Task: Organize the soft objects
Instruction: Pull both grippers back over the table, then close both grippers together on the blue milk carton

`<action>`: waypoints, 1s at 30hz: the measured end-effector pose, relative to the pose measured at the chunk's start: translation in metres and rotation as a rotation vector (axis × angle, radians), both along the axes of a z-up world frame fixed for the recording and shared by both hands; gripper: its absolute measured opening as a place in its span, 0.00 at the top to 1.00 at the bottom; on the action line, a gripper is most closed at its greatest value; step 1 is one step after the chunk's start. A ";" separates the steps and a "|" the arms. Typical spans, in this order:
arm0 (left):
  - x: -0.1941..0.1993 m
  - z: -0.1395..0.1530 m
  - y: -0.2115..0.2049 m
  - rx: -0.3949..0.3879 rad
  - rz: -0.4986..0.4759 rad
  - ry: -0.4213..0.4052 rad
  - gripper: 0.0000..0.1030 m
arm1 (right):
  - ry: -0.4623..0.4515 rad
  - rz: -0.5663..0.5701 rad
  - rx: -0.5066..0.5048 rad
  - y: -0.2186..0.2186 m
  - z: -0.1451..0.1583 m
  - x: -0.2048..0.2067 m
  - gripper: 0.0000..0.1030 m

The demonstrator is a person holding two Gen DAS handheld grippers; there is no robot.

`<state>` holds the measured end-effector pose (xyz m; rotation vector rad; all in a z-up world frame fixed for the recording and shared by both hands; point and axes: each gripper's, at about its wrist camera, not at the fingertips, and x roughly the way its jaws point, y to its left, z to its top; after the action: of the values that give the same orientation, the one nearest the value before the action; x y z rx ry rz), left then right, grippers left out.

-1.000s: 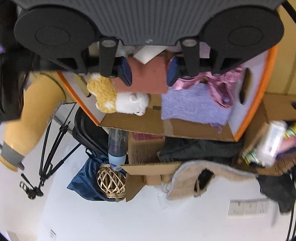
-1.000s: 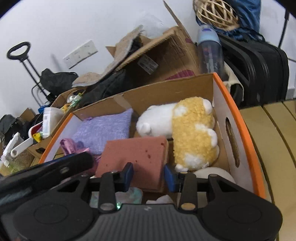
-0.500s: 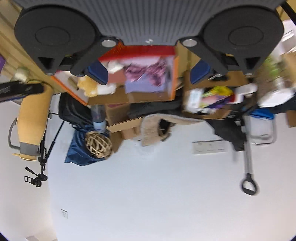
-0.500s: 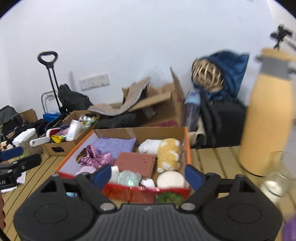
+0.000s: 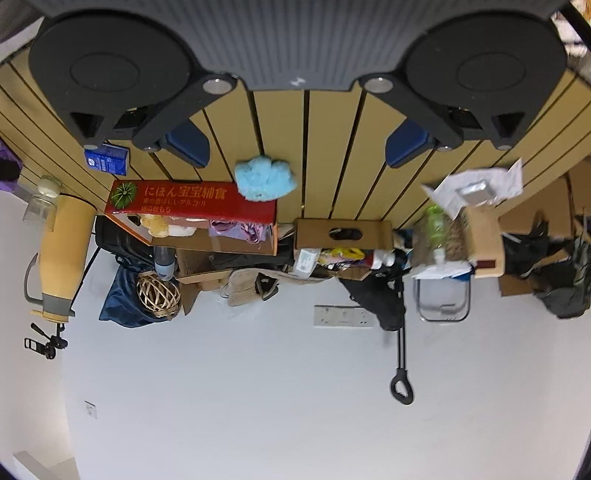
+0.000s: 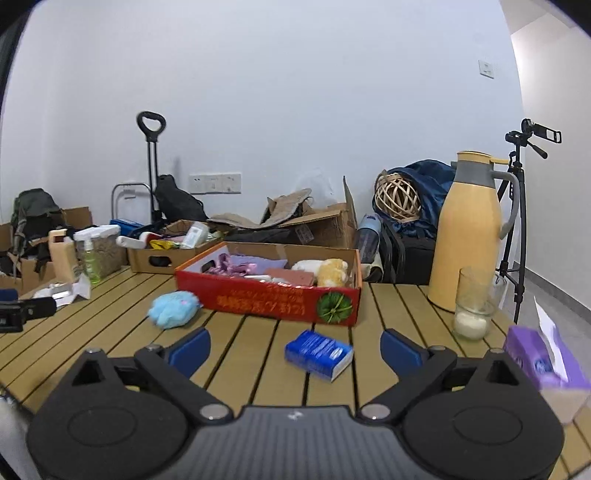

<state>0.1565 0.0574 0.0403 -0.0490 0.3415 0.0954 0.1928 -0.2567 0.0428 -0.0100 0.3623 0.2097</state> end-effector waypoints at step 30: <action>0.204 -0.043 -0.137 -0.176 -0.415 0.190 0.39 | 0.222 -0.079 0.274 -0.041 -0.073 0.127 0.46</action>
<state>0.3601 -0.0796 -0.0028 -0.1424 0.5431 -0.3434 0.3195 -0.2980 -0.0297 0.2996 0.5519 0.1816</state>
